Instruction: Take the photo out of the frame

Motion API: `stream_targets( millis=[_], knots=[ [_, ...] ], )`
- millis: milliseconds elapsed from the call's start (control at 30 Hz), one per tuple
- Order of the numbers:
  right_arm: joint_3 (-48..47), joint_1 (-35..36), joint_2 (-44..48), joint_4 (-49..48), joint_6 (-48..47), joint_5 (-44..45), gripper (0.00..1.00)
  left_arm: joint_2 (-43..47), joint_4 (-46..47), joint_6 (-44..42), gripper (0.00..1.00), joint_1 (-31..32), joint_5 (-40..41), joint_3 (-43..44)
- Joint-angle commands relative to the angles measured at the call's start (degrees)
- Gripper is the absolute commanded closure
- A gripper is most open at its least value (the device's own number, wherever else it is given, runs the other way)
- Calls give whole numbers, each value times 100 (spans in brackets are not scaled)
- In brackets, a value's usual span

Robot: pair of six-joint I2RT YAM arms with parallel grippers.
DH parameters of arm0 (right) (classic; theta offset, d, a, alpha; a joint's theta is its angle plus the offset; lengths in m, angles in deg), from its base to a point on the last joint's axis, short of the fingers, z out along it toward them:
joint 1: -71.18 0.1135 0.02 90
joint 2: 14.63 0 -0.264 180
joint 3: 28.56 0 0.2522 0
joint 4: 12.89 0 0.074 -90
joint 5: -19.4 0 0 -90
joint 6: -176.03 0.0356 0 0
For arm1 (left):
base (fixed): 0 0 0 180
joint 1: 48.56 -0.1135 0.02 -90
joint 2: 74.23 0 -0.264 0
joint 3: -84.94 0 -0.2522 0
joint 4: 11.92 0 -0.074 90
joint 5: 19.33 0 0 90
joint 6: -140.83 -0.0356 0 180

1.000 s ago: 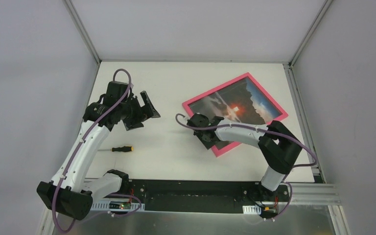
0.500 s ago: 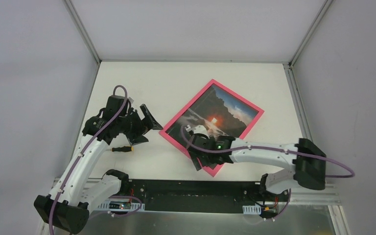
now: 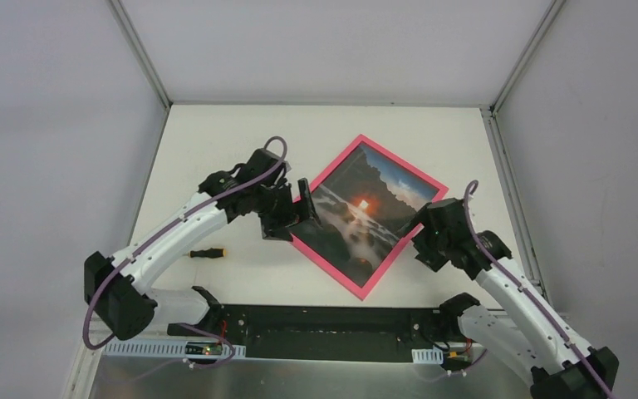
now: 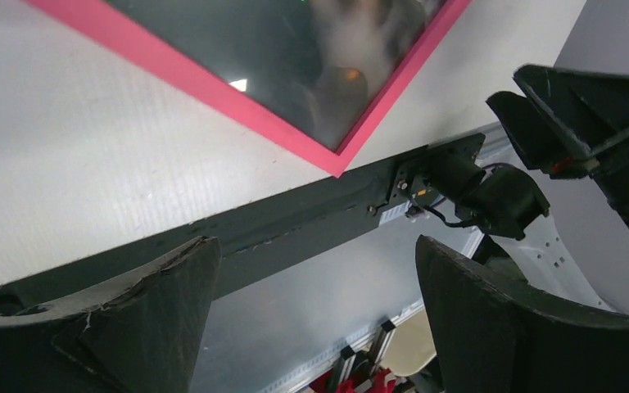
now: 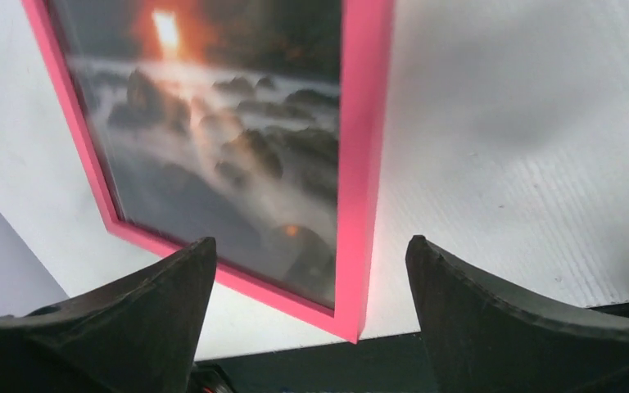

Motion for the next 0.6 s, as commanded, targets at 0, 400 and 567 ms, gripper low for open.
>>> stream_targets(
  millis=[0,400,567],
  knots=[
    [142,-1336,-340,235,231,-1163,14,-591,232,-296,7,419,258,812],
    [192,-2546,-1997,-895,-711,-1838,26,-1735,44,-1308,1,1176,143,1949],
    [426,-2764,-2363,-1609,-913,-2154,35,-1913,-190,-1890,1,1418,713,2257]
  ],
)
